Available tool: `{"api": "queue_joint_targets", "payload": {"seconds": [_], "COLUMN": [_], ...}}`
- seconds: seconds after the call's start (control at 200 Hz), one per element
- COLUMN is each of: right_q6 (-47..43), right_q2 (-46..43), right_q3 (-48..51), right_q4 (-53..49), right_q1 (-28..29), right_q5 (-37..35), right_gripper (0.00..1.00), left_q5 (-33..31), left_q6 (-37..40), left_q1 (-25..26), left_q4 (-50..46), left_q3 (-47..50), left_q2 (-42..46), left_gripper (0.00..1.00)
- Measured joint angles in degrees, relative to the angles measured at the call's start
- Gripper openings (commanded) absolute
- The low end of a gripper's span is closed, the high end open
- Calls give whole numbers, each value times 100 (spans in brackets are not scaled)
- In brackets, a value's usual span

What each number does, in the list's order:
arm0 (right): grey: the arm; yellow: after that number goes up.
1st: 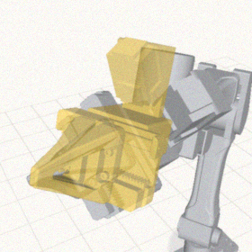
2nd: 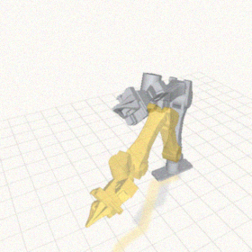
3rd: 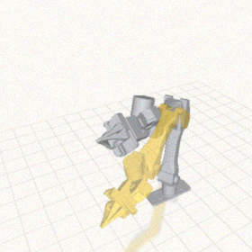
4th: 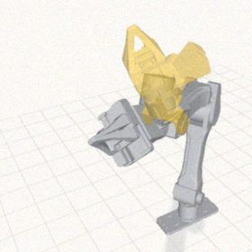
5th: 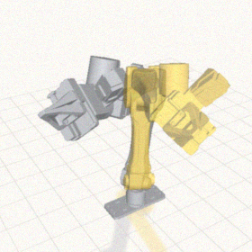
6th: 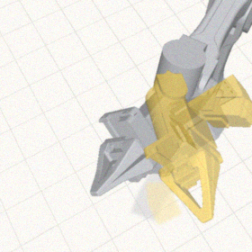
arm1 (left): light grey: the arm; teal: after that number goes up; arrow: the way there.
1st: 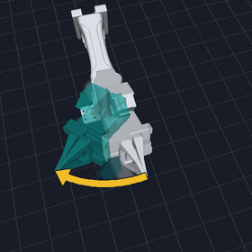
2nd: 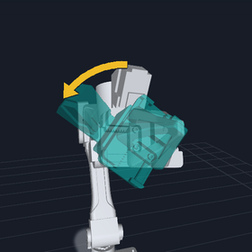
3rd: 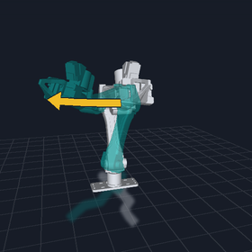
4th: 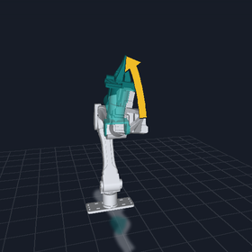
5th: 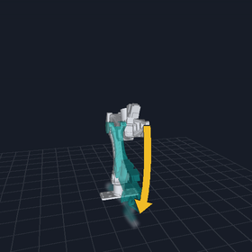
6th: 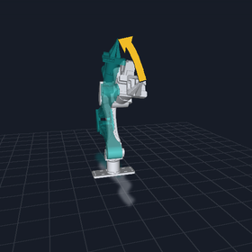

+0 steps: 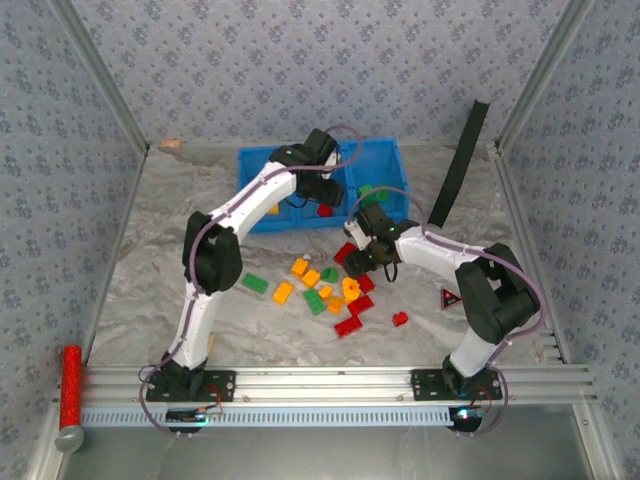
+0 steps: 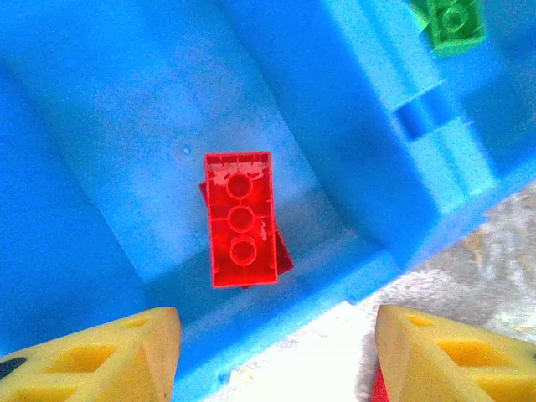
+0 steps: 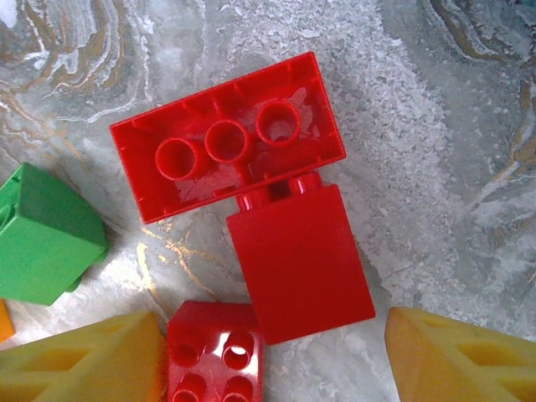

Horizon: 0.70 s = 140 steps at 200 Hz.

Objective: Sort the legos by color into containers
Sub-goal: Pick up the lego from the center of the table.

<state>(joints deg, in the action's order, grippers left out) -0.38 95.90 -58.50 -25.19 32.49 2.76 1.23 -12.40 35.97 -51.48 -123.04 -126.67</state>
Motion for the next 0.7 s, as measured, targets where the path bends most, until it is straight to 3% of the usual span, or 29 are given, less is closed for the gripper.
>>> {"api": "queue_joint_targets", "payload": {"seconds": [0.135,0.275,0.535,0.7], "right_q6": [-61,-94,-118,-9], "right_q2": [262,555,695,673], "right_q3": [-160,-280,-321,-339], "right_q4": [17,22,26,-42], "right_q1": [2,7,15,-9], "right_q5": [-20,-37,-153,-173], "right_gripper": [69,59,37,31], "left_q5": [138,219,188,116], "left_q6": [2,44,13,-48], "left_q1": [-24,-24,-15,109], "left_q4": [2,15,-24,-22], "left_q3": [37,542,2680,4280], "left_q2": [369,905,2535,3558], "left_gripper": [64,64,65,65]}}
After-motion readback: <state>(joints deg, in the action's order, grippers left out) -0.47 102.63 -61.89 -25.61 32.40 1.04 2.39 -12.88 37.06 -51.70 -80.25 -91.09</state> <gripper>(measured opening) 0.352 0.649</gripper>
